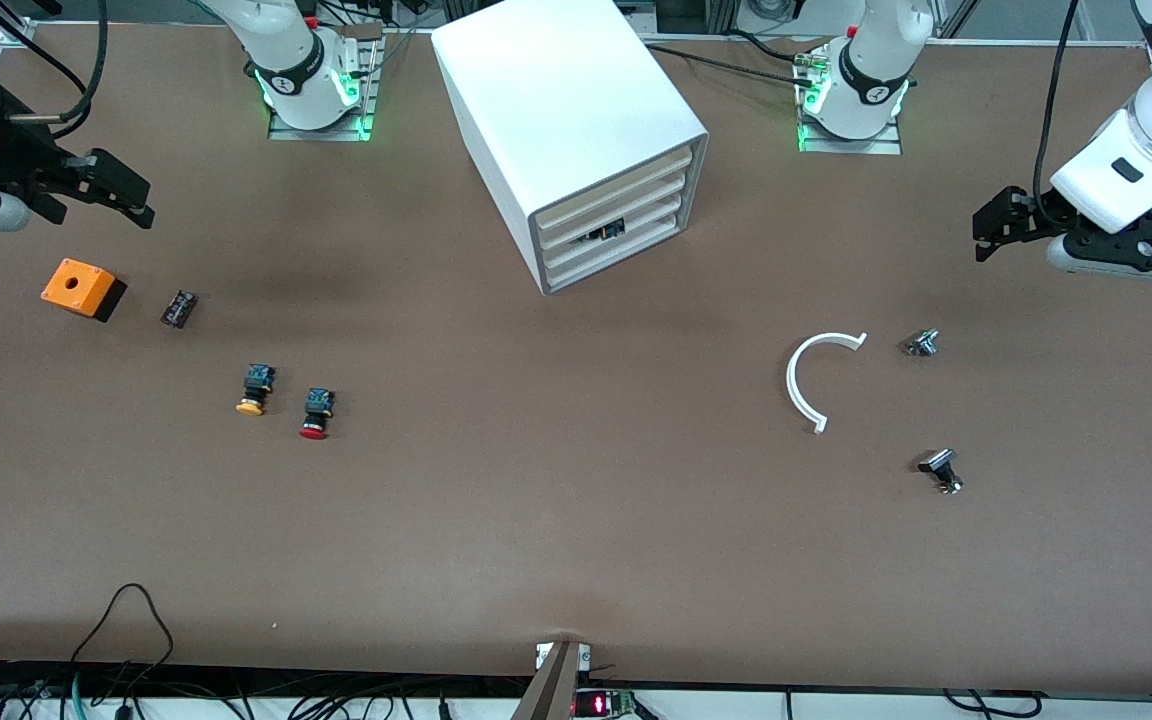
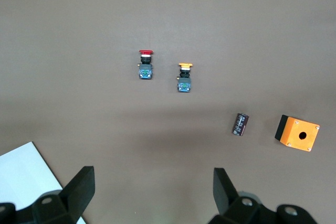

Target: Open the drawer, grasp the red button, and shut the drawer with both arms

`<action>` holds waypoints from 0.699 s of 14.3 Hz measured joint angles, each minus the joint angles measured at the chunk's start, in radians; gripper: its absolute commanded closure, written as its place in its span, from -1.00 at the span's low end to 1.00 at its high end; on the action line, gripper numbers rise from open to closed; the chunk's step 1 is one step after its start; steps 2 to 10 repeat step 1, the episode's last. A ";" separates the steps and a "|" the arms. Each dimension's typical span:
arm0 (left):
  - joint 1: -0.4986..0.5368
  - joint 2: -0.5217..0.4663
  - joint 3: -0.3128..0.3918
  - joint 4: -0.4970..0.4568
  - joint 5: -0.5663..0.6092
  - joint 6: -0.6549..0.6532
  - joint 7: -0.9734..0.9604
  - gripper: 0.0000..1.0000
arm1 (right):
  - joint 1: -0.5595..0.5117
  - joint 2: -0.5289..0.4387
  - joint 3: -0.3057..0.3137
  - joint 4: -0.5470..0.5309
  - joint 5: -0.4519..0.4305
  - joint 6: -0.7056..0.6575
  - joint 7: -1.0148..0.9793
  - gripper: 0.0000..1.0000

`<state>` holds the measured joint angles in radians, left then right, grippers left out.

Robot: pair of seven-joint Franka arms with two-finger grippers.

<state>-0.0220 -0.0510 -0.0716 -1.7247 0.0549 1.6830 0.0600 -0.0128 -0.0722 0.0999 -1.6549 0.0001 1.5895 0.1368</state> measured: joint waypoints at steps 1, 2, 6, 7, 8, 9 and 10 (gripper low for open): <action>-0.004 0.000 0.000 0.002 0.000 0.000 0.000 -1.00 | 0.000 0.000 0.000 0.000 0.000 0.000 0.000 -0.99; -0.004 0.000 0.000 0.002 0.000 0.000 0.000 -1.00 | 0.000 0.000 0.000 0.000 0.000 0.000 0.000 -0.99; -0.004 0.000 0.000 0.002 0.000 0.000 0.000 -1.00 | 0.000 0.000 0.000 0.000 0.000 0.000 0.000 -0.99; -0.004 0.000 0.000 0.002 0.000 0.000 0.000 -1.00 | 0.000 0.000 0.000 0.000 0.000 0.000 0.000 -0.99; -0.004 0.000 0.000 0.002 0.000 0.000 0.000 -1.00 | 0.000 0.000 0.000 0.000 0.000 0.000 0.000 -0.99; -0.004 0.000 0.000 0.002 0.000 0.000 0.000 -1.00 | 0.000 0.000 0.000 0.000 0.000 0.000 0.000 -0.99; -0.004 0.000 0.000 0.002 0.000 0.000 0.000 -1.00 | 0.000 0.000 0.000 0.000 0.000 0.000 0.000 -0.99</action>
